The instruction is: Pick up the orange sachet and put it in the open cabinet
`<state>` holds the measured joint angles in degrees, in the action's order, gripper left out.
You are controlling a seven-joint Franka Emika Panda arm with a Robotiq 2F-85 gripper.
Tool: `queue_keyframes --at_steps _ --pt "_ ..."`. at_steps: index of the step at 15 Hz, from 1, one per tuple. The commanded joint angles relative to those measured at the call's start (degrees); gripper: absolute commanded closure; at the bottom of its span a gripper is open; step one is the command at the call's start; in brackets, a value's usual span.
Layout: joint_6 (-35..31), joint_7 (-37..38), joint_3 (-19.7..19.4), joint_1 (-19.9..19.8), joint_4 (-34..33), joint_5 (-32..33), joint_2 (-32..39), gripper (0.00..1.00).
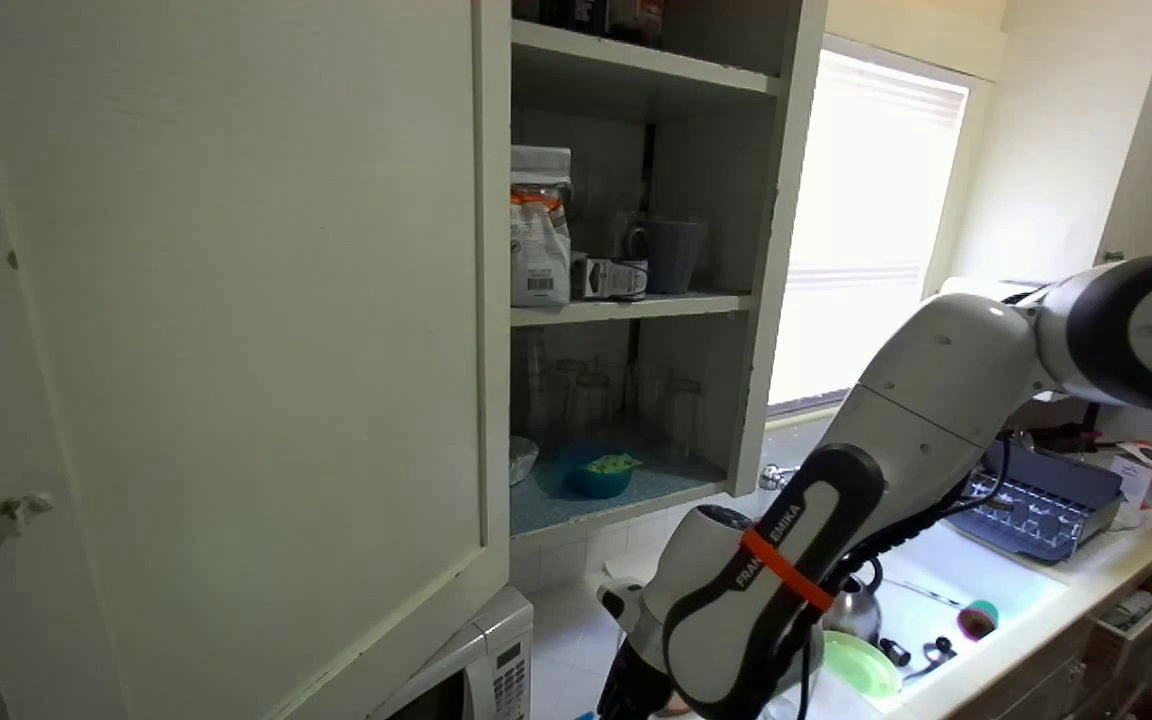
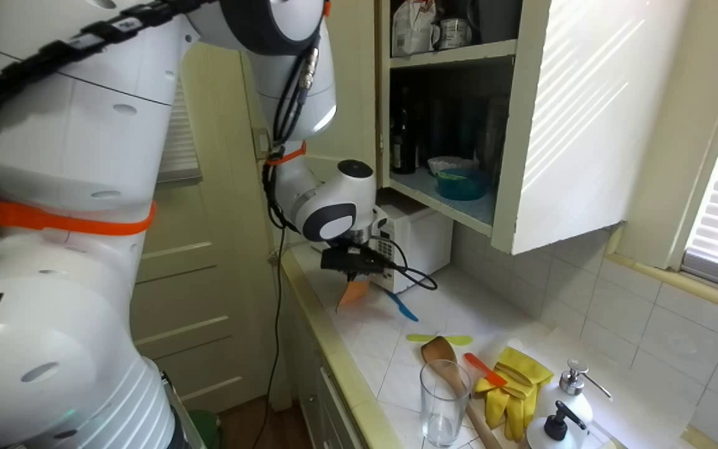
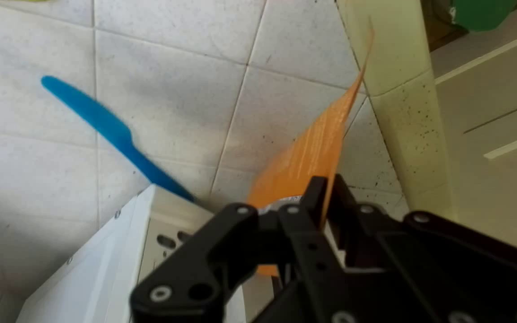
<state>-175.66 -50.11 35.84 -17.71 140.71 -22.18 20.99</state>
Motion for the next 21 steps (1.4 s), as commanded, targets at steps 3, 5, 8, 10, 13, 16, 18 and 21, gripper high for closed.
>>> queue_keyframes --at_steps 3,5,8,10,13,16,18,21 --pt "-4.45 4.29 2.98 1.71 13.06 -0.13 -19.41 0.98" --pt "-0.84 4.25 4.70 1.59 14.47 -1.30 -25.29 0.98" --pt "1.37 3.19 5.47 3.60 14.24 -6.22 -32.40 0.98" --pt "1.30 2.31 3.59 6.77 13.71 -10.13 -35.98 0.98" --pt "0.91 2.32 0.50 11.12 14.28 -14.21 -41.97 0.98" --pt "-0.76 2.80 0.51 10.30 12.31 -12.83 -39.46 0.98" --pt "-0.75 2.80 0.10 10.66 12.38 -12.95 -40.62 0.93" --pt "-0.75 2.80 0.17 10.56 12.36 -12.90 -39.53 0.93"
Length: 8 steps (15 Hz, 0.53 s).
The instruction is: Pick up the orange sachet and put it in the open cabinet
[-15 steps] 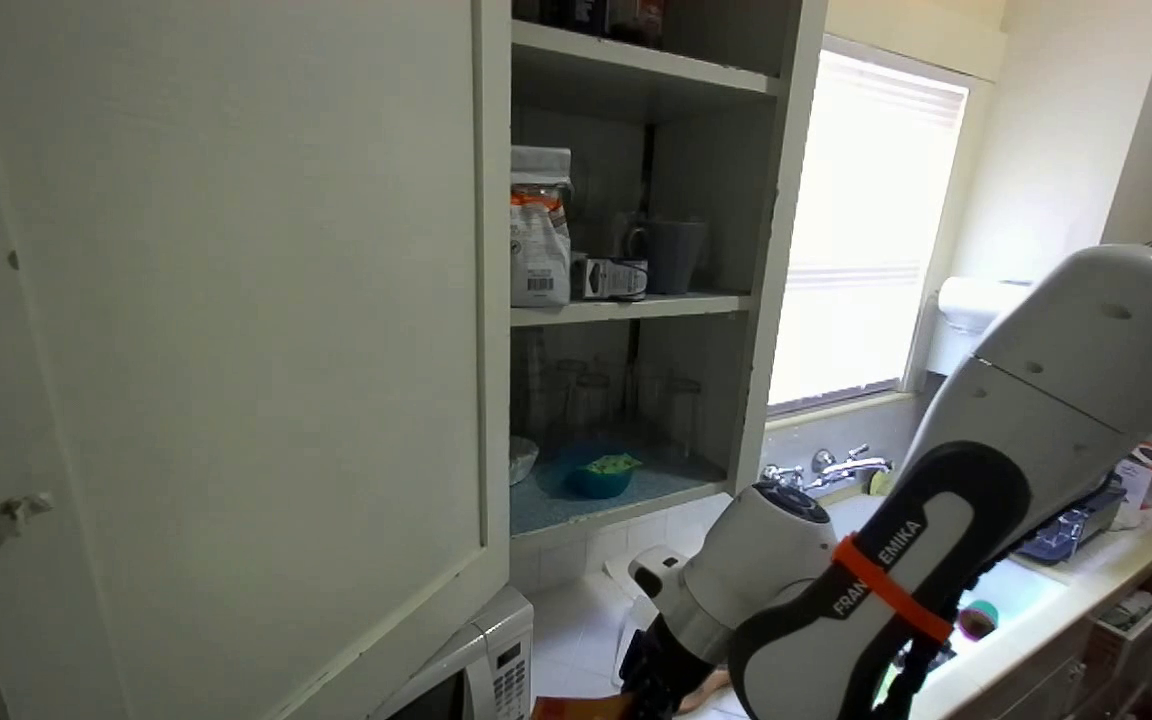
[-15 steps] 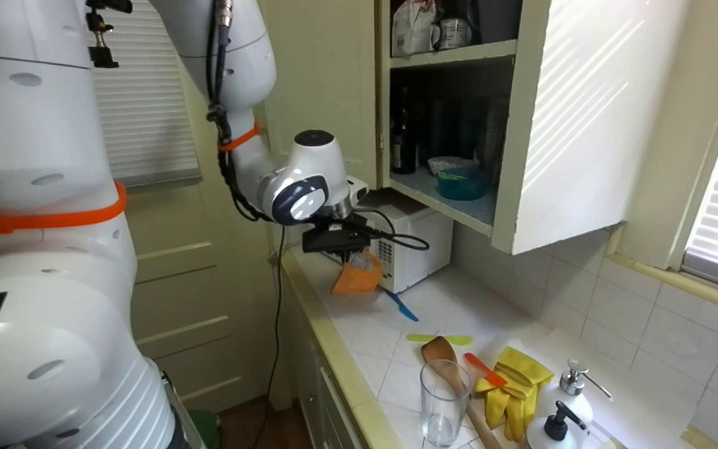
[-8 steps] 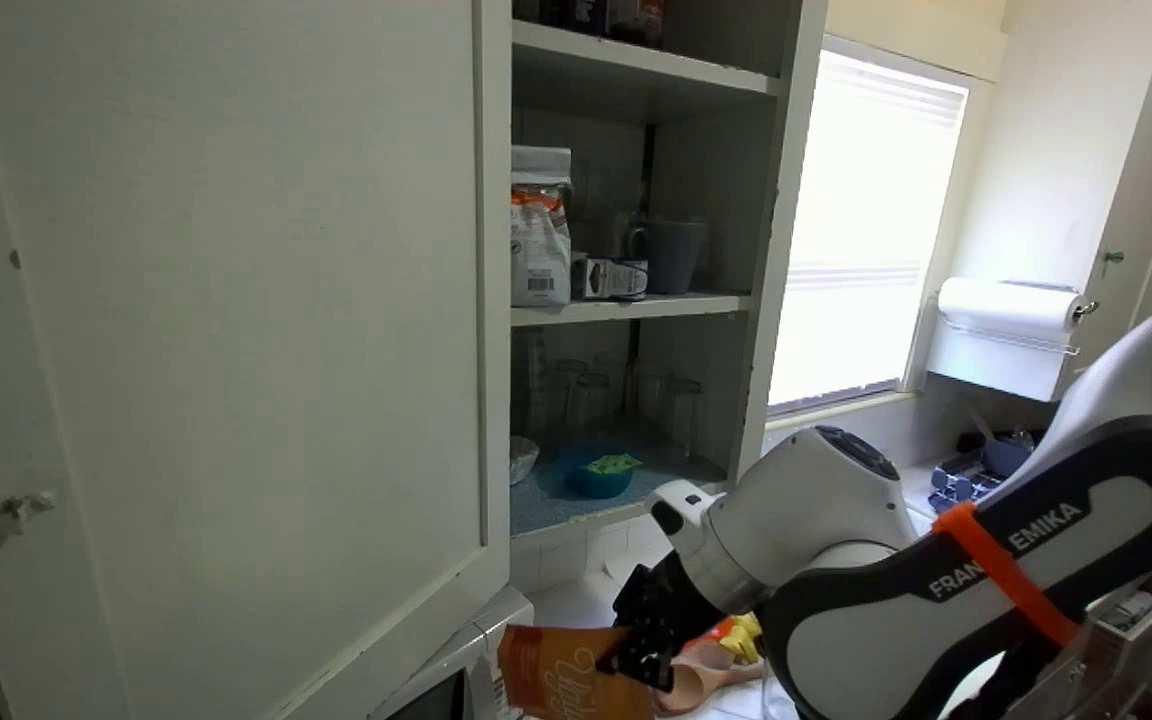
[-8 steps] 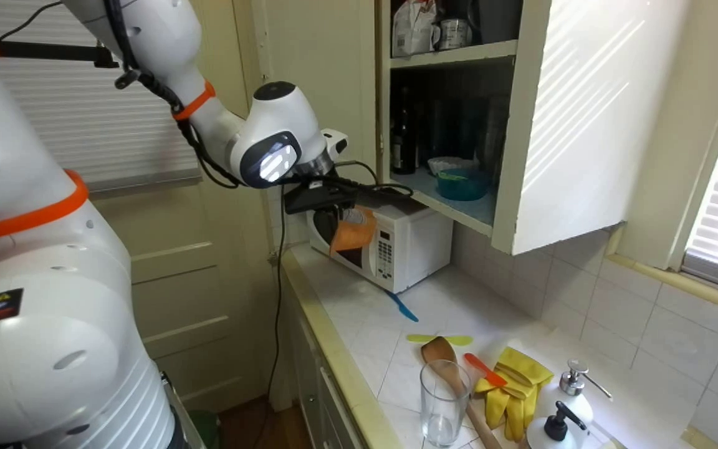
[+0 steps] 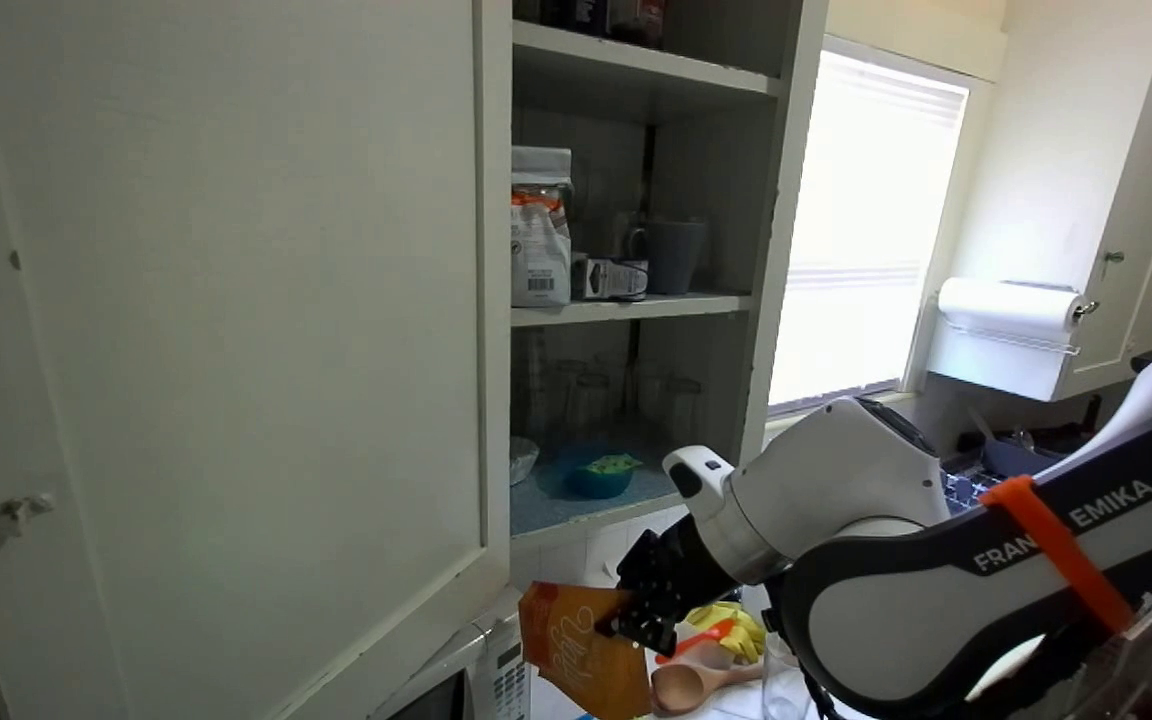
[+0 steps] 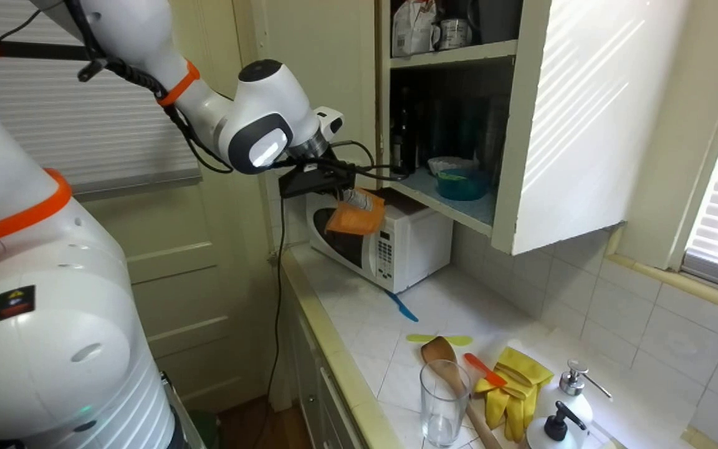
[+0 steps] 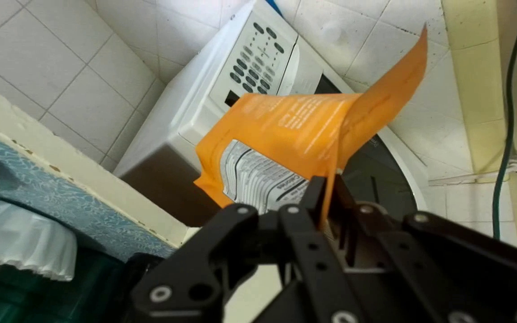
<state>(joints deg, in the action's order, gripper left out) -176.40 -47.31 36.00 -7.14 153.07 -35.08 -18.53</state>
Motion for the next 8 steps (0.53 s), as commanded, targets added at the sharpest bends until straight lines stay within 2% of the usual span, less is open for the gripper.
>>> queue_keyframes --at_steps 1,2,3,4,5,8 --pt "0.00 0.00 0.00 -0.04 0.00 0.00 0.17 0.98" --pt "1.25 0.12 -1.04 1.37 -0.43 -1.48 0.31 0.98" --pt "2.36 10.30 -7.06 4.84 1.40 11.38 -0.74 0.98" --pt "4.79 5.98 1.41 -3.78 1.20 5.48 -3.31 0.98" --pt "7.03 9.20 1.59 -5.13 1.69 8.67 -4.71 0.98" --pt "12.98 12.29 3.18 -8.87 2.42 11.32 -8.55 0.98"
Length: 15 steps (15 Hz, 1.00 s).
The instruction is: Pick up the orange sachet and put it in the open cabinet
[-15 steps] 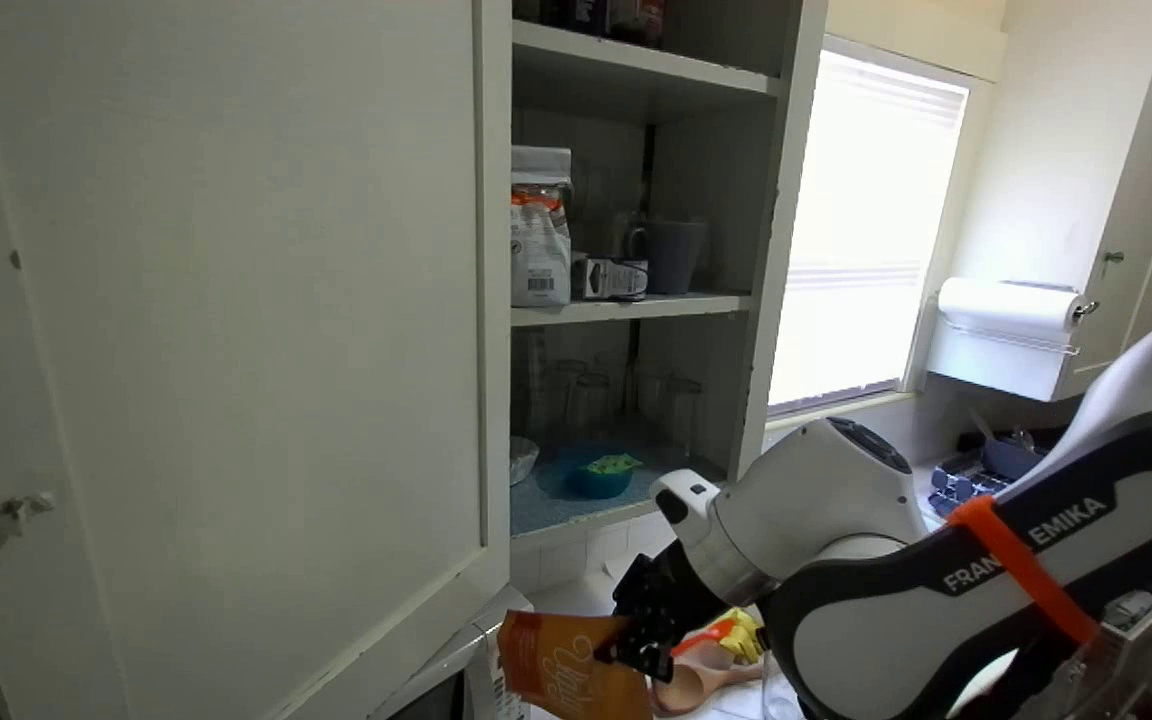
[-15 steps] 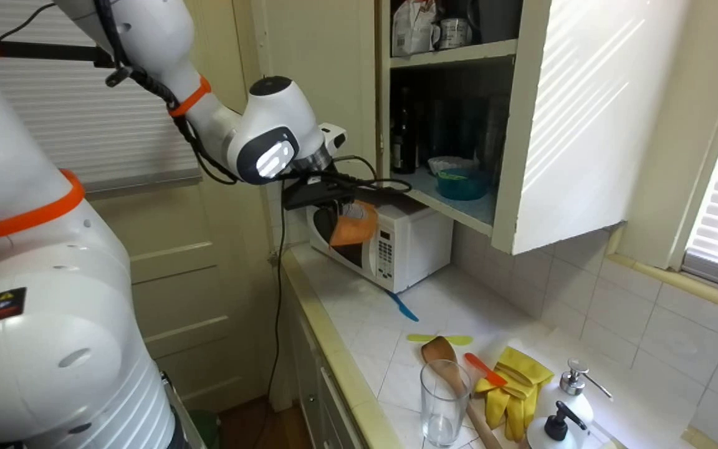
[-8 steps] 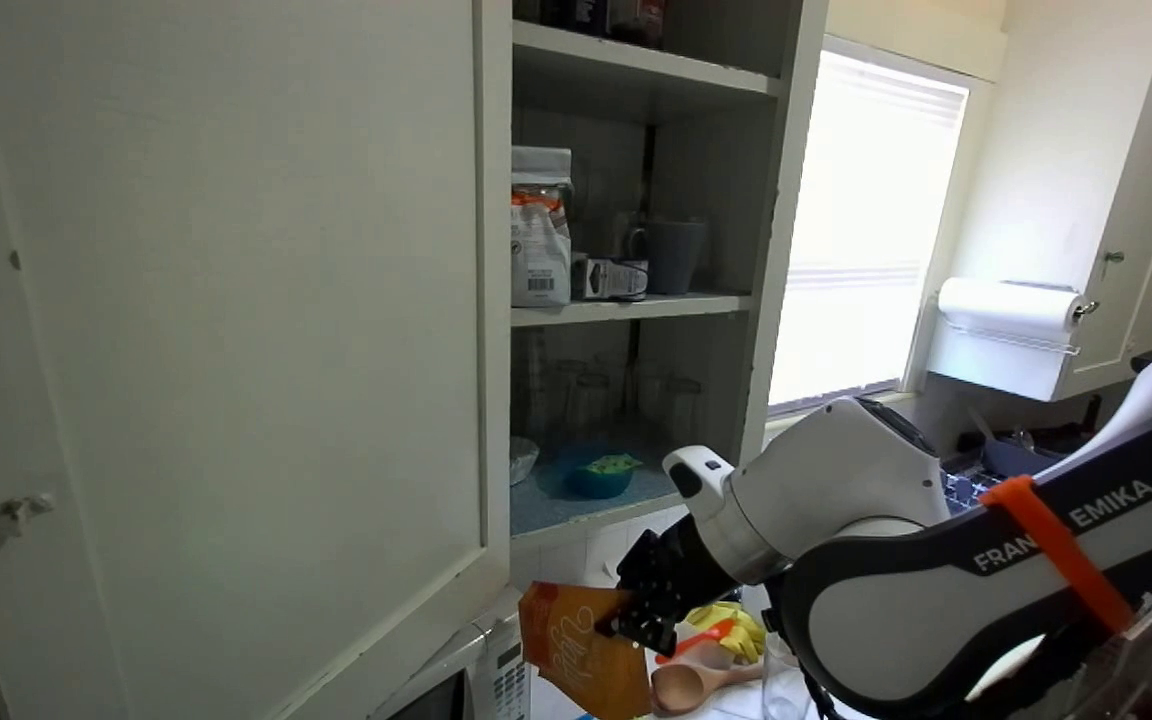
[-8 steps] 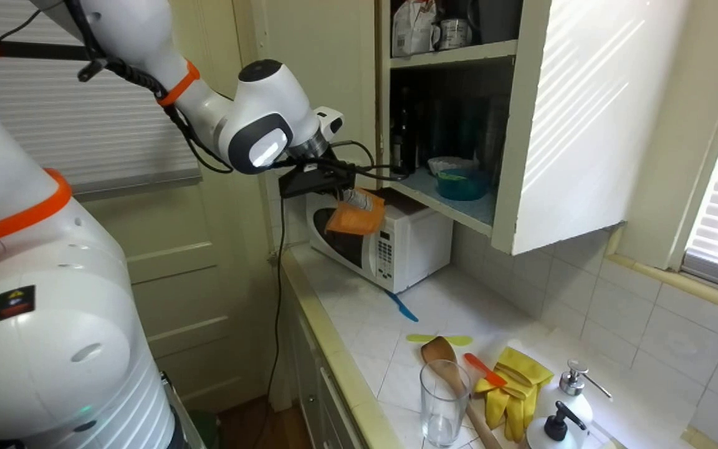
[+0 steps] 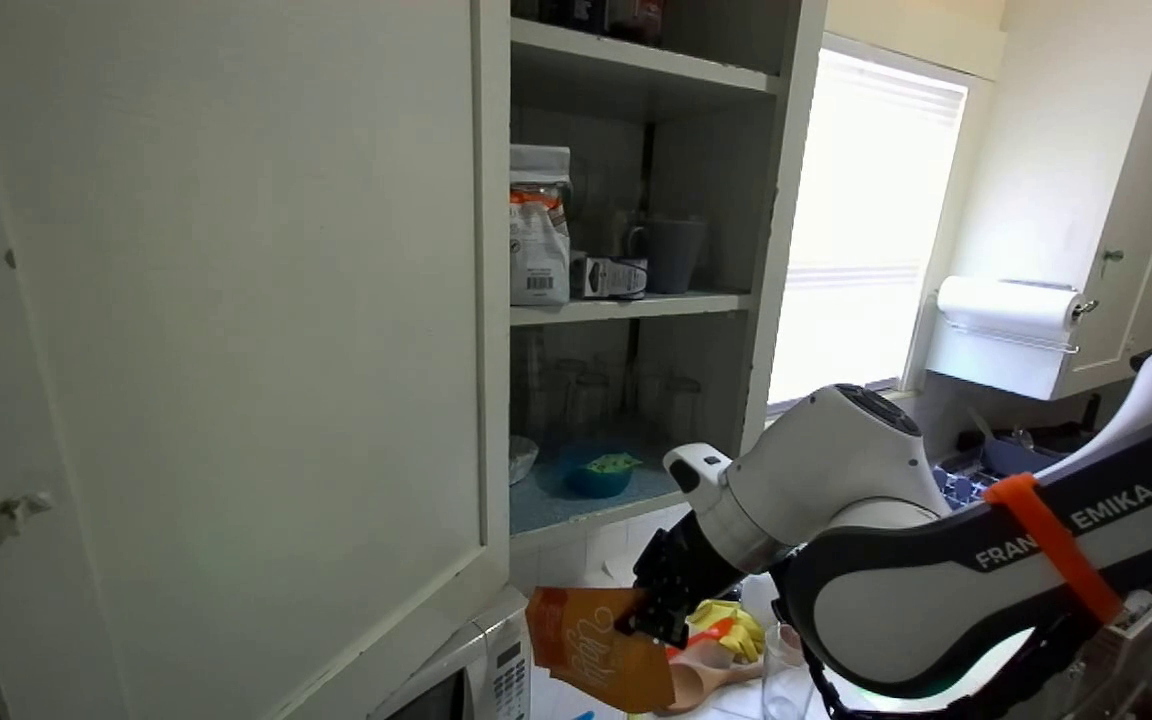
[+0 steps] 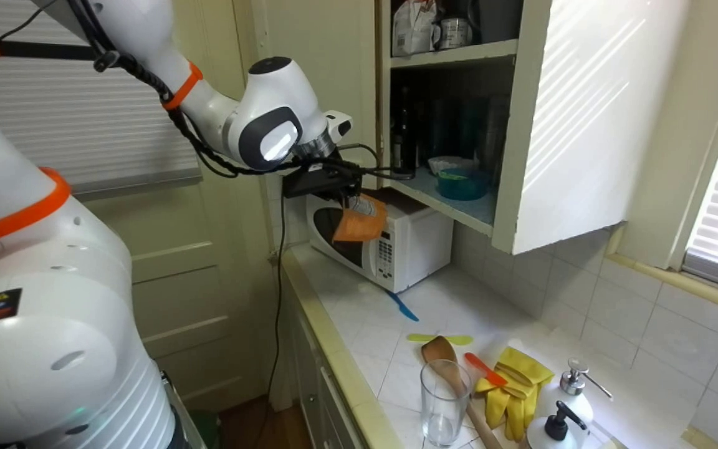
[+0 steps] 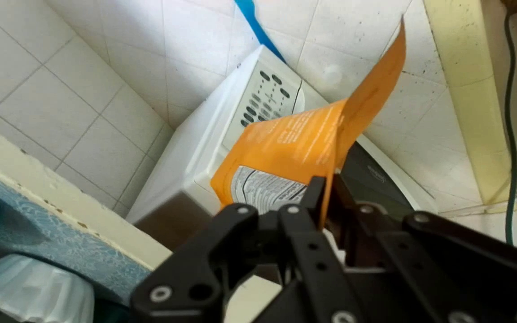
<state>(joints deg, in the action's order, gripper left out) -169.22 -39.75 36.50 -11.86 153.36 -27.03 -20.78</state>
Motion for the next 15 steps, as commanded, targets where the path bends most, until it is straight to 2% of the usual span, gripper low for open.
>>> queue_keyframes --at_steps 1,4,6,8,12,15 --pt "6.20 11.40 -5.40 2.31 2.70 12.33 -5.42 0.98" --pt "2.38 17.63 -12.36 7.96 3.33 23.27 -7.16 0.98" --pt "0.89 21.35 -12.62 6.67 3.27 32.63 -9.52 0.98" --pt "4.38 24.32 -11.66 4.76 2.49 40.81 -12.69 0.98" --pt "5.70 29.10 -10.89 3.10 1.91 50.92 -18.07 0.98" --pt "3.69 34.49 -7.90 -2.22 0.45 57.05 -21.89 0.98"
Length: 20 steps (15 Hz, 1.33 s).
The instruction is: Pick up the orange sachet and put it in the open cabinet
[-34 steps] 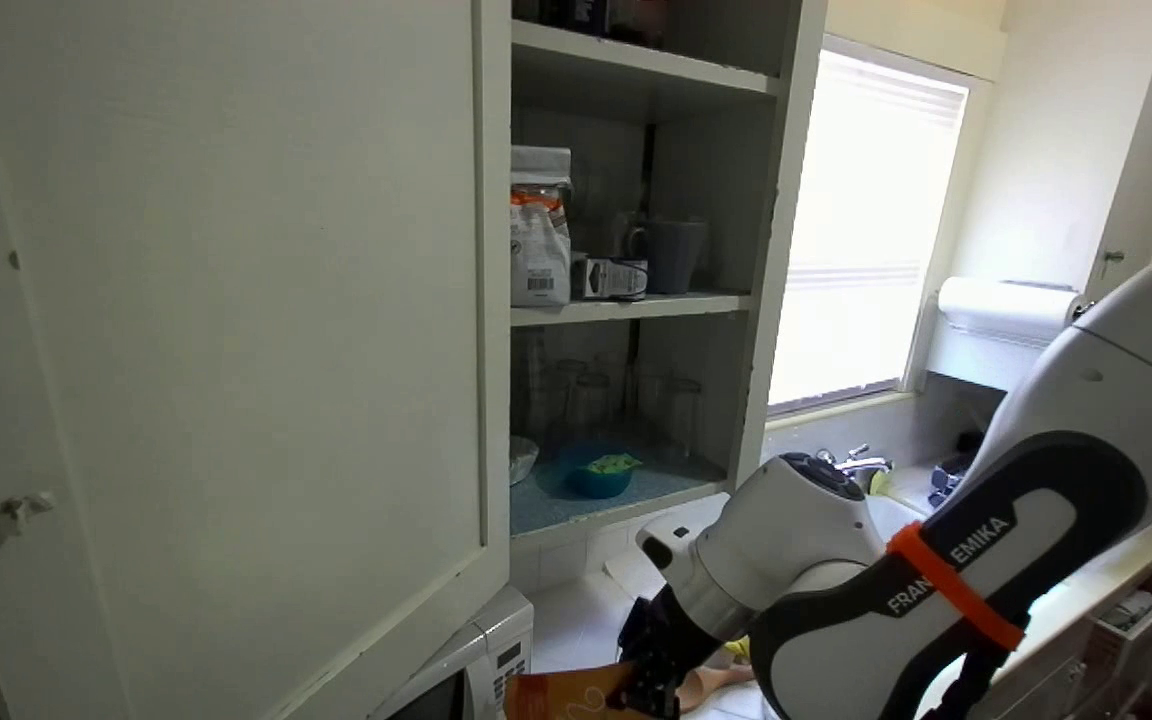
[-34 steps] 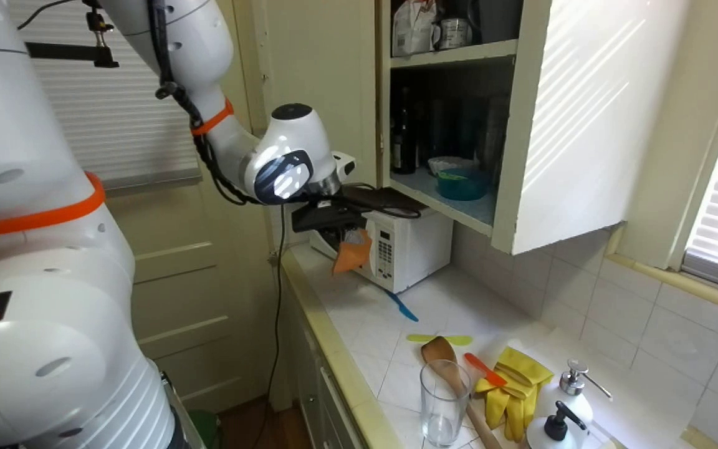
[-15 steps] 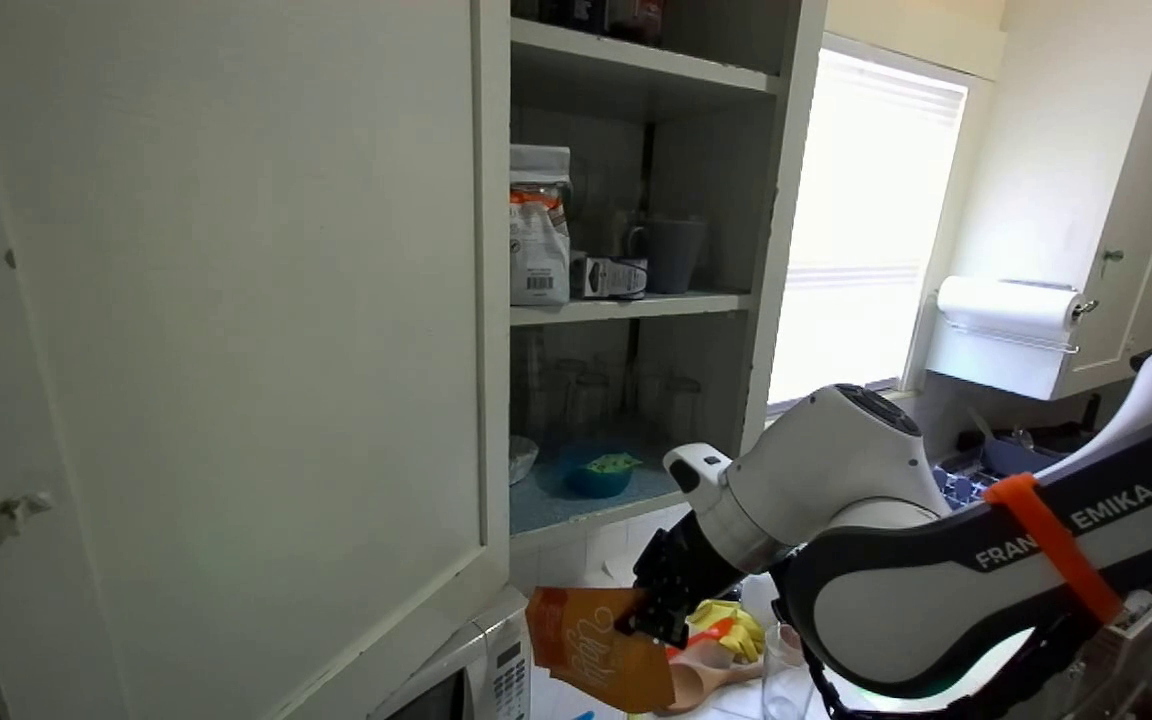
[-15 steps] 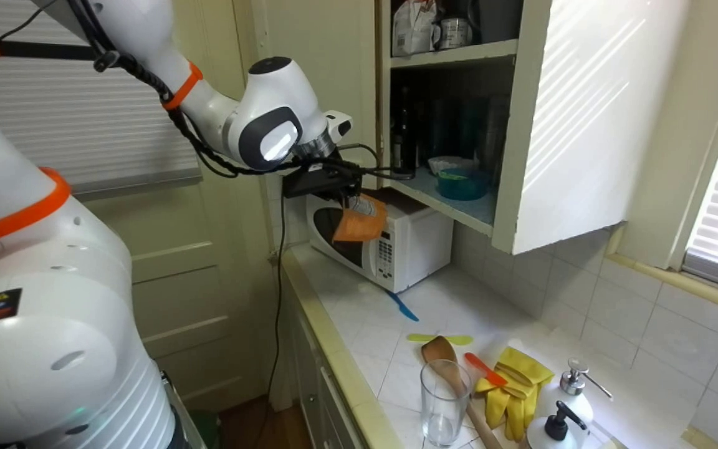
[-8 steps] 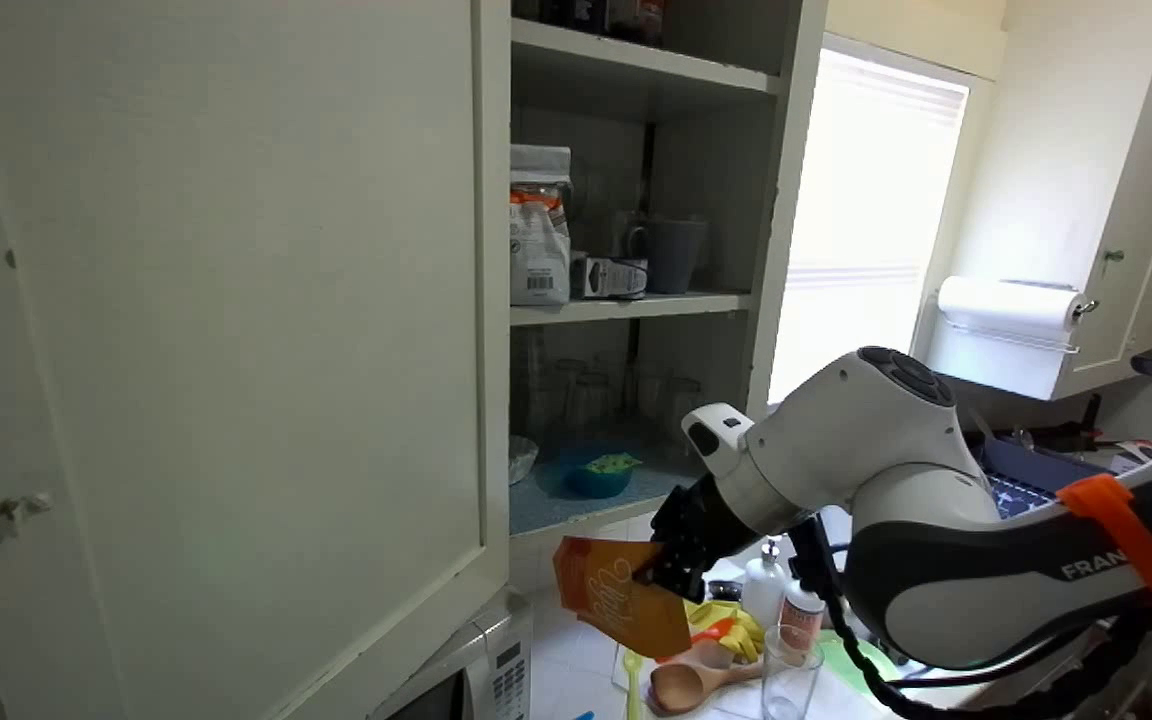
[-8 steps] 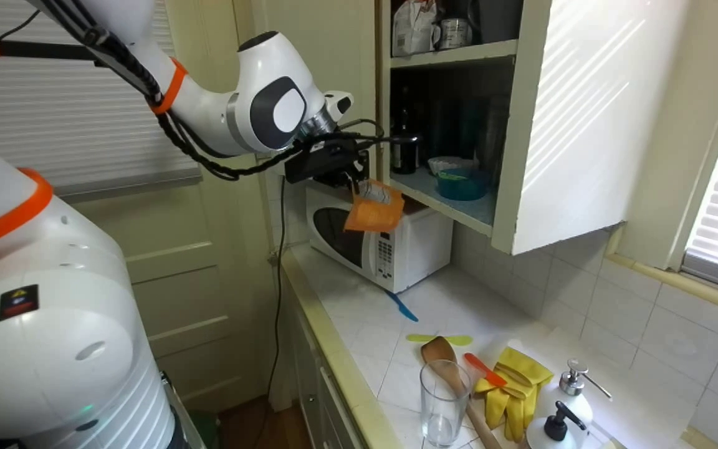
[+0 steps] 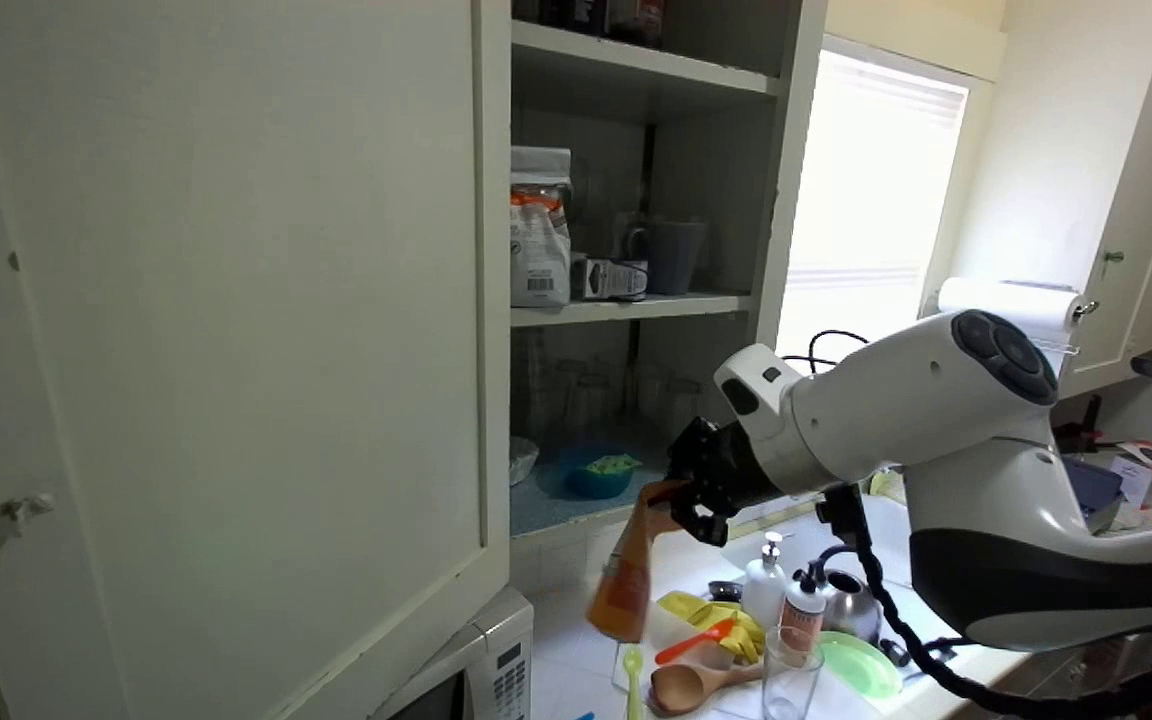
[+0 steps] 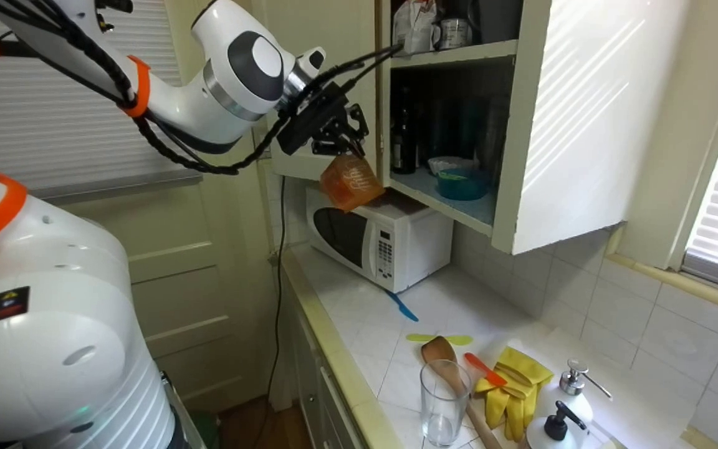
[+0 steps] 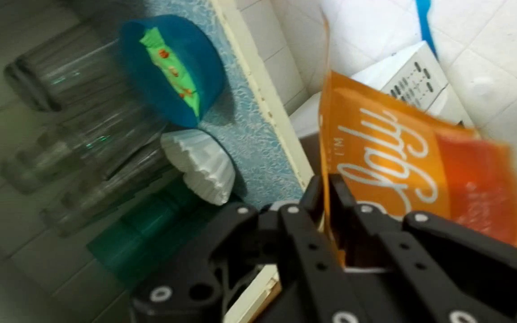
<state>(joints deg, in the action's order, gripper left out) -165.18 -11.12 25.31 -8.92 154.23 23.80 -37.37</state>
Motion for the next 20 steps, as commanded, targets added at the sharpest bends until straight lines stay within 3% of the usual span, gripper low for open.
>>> queue_keyframes --at_steps 1,3,9,11,14,15,17,20 --pt "-0.67 7.62 4.49 -7.23 -1.07 7.91 -6.34 0.98" --pt "-1.36 11.08 7.52 -12.37 -2.84 11.32 -7.86 0.98" --pt "-12.68 21.96 23.94 -35.40 -6.13 19.47 -14.73 0.98" --pt "-16.20 25.50 29.26 -43.18 -7.52 20.70 -18.32 0.98" --pt "-20.20 29.33 37.22 -54.47 -10.80 17.61 -24.86 0.98" --pt "-17.87 20.17 32.39 -46.77 -8.25 13.18 -17.98 0.93" --pt "-19.11 21.74 36.20 -51.95 -9.72 12.19 -21.04 0.93" --pt "-19.33 22.59 37.32 -53.53 -10.07 11.92 -23.00 0.93"
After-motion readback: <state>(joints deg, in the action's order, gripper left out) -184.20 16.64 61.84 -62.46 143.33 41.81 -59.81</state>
